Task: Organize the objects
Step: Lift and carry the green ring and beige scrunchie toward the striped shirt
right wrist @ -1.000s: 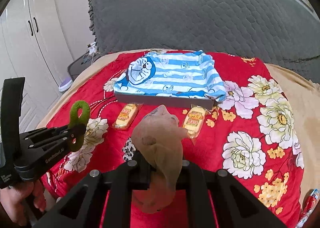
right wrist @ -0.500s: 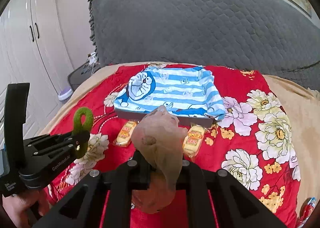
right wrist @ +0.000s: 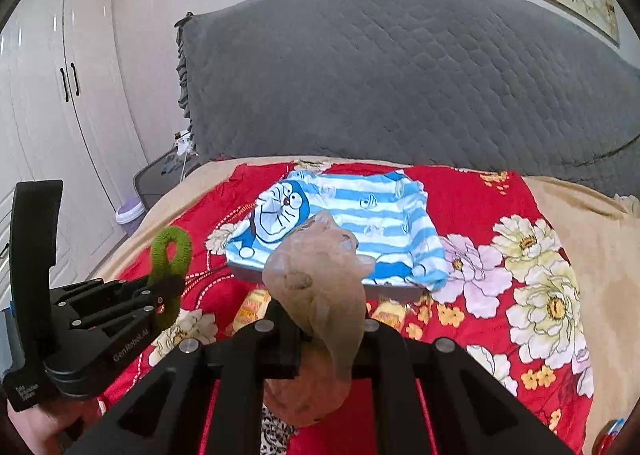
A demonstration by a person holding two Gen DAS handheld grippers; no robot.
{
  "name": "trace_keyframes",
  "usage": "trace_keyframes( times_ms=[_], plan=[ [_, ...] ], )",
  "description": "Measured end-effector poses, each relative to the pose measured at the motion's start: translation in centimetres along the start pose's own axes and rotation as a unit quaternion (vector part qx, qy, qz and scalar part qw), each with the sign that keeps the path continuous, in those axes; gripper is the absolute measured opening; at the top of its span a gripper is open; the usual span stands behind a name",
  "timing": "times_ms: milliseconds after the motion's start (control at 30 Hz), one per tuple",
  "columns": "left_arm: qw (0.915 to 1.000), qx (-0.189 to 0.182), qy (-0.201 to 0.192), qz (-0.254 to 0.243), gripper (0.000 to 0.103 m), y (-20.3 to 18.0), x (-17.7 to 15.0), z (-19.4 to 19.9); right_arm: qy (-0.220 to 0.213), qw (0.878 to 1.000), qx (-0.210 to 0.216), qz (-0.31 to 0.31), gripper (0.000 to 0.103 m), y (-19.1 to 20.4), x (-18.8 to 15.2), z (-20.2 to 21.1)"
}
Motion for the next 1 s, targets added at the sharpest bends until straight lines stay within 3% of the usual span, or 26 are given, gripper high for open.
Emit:
trace_keyframes(
  times_ms=[1000],
  plan=[
    [0.9999,-0.001,0.0,0.016,0.013,1.1,3.9,-3.1,-0.019,1.0,-0.003,0.022,0.011,0.6,5.1,-3.3]
  ],
)
Point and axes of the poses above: each gripper's, at about its wrist camera, not at the fingertips, and z roughly against the way its jaws point, y to its left, x to its top, the point moved 1 cm from there along -z, roughly the way its jaws point, and after that the axes turned 2 degrees about x, right-handed, at the moved point
